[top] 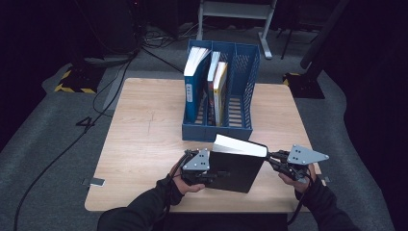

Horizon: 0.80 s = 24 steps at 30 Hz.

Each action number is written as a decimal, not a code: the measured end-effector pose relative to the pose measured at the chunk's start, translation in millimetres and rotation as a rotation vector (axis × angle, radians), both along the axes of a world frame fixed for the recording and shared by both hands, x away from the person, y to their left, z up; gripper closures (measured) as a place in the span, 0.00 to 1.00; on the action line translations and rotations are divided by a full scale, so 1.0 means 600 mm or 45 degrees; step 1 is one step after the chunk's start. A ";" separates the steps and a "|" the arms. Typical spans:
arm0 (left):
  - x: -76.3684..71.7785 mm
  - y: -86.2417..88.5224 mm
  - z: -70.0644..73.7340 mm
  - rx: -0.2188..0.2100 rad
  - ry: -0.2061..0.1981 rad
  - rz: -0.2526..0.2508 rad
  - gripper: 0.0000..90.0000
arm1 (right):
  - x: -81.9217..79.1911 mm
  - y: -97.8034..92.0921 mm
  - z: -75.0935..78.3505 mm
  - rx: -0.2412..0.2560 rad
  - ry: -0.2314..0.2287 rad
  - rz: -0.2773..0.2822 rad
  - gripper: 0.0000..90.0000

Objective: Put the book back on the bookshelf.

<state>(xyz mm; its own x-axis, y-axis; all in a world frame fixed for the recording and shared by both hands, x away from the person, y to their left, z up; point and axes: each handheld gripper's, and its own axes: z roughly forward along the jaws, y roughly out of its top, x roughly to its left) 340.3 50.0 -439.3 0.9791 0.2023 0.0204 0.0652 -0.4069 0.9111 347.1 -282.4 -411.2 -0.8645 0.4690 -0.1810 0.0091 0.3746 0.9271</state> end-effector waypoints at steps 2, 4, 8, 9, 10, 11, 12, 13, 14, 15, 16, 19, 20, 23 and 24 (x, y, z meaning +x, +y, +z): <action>-0.002 0.002 -0.001 0.013 -0.009 -0.004 0.79 | -0.002 -0.002 0.000 -0.003 0.001 0.011 0.98; -0.003 0.003 -0.002 0.020 -0.017 -0.010 0.79 | -0.004 -0.003 0.001 -0.022 0.005 0.034 0.95; -0.006 0.006 -0.002 0.045 -0.035 -0.011 0.79 | -0.007 -0.006 0.001 -0.043 0.008 0.045 0.92; -0.005 0.008 -0.002 0.053 -0.038 -0.009 0.78 | -0.007 -0.007 0.001 -0.051 0.011 0.047 0.90; -0.005 0.009 -0.002 0.055 -0.039 -0.009 0.78 | -0.007 -0.008 0.000 -0.051 0.021 0.046 0.88; -0.005 0.013 -0.003 0.070 -0.041 -0.016 0.78 | -0.006 -0.011 -0.001 -0.058 0.036 0.045 0.86; -0.005 0.013 -0.003 0.070 -0.041 -0.016 0.78 | -0.006 -0.011 -0.001 -0.058 0.036 0.045 0.86; -0.005 0.014 -0.004 0.083 -0.037 -0.016 0.78 | -0.006 -0.012 -0.002 -0.060 0.038 0.052 0.85; -0.004 0.016 -0.004 0.087 -0.038 -0.024 0.80 | -0.007 -0.014 -0.004 -0.068 0.053 0.053 0.82; -0.005 0.017 -0.005 0.093 -0.033 -0.038 0.80 | -0.006 -0.015 -0.004 -0.067 0.063 0.060 0.80; -0.005 0.017 -0.005 0.093 -0.033 -0.038 0.81 | -0.006 -0.015 -0.004 -0.067 0.063 0.060 0.80; -0.007 0.017 -0.004 0.109 -0.039 -0.059 0.81 | -0.008 -0.018 -0.005 -0.089 0.069 0.085 0.77; -0.007 0.017 -0.004 0.112 -0.040 -0.064 0.82 | -0.008 -0.020 -0.006 -0.105 0.076 0.093 0.72; -0.008 0.017 -0.004 0.112 -0.037 -0.067 0.82 | -0.009 -0.023 -0.009 -0.126 0.100 0.104 0.67; -0.008 0.018 -0.005 0.114 -0.037 -0.068 0.82 | -0.009 -0.024 -0.010 -0.128 0.105 0.108 0.66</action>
<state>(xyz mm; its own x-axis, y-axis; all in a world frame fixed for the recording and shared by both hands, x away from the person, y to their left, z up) 335.5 60.7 -442.0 0.9872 0.1460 0.0643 0.0156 -0.4893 0.8720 341.6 -296.9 -417.5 -0.9140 0.3770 -0.1498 0.0485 0.4682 0.8823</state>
